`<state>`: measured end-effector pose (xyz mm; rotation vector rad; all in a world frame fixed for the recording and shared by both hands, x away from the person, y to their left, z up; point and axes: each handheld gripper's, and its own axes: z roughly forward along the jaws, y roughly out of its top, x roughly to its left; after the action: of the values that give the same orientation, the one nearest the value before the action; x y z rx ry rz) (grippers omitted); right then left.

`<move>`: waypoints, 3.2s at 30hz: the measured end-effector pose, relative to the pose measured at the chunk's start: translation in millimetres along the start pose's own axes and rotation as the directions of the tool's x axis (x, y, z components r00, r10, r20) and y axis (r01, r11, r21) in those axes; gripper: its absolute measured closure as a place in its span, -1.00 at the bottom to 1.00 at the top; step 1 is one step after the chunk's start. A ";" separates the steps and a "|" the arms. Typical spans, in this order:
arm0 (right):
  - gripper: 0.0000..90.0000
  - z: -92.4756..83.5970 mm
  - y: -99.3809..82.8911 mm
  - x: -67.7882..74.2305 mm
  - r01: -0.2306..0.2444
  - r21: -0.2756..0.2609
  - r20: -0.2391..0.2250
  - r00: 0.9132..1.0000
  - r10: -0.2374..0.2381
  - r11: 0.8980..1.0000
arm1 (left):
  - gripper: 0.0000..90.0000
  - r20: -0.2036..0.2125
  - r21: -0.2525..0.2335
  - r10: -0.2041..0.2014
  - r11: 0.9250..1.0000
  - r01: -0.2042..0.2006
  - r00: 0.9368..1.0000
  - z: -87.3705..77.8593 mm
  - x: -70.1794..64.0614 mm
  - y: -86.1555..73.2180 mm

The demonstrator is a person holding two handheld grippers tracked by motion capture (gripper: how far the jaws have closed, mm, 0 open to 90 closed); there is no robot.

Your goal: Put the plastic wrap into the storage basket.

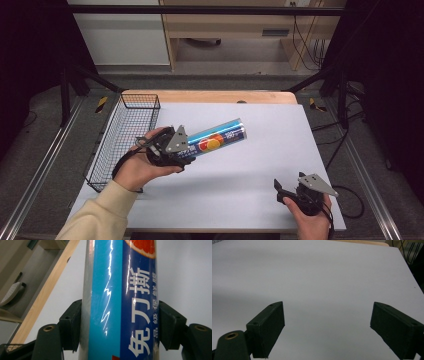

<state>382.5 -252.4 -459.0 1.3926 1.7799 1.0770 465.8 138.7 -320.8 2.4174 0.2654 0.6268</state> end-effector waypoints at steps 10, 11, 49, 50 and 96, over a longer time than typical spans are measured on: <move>-0.71 -0.4 0.0 0.5 -0.005 0.002 0.007 1.000 0.005 1.000 | -0.29 -0.063 0.017 -0.027 0.999 0.028 0.998 -34.7 9.3 -14.5; -0.71 -0.3 0.0 0.5 -0.004 0.000 0.011 1.000 0.004 1.000 | -0.29 -0.067 0.018 -0.032 0.999 0.033 0.997 -37.4 10.2 -17.0; -0.68 -6.1 4.4 11.6 0.055 -0.047 -0.020 0.998 -0.056 0.997 | -0.29 -0.222 0.100 -0.181 0.973 0.207 0.958 -66.6 25.3 -48.9; -0.68 -6.6 4.5 12.2 0.053 -0.047 -0.018 0.998 -0.054 0.997 | -0.29 -0.228 0.104 -0.185 0.971 0.213 0.956 -65.2 25.2 -49.1; -0.68 -4.6 4.3 11.5 0.052 -0.039 -0.010 0.999 -0.052 0.998 | -0.28 -0.354 0.174 -0.293 0.912 0.370 0.888 -76.7 23.0 -84.3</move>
<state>377.7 -241.8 -453.0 1.3126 1.7836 1.0881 444.6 252.6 -310.7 2.3961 0.9235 0.8664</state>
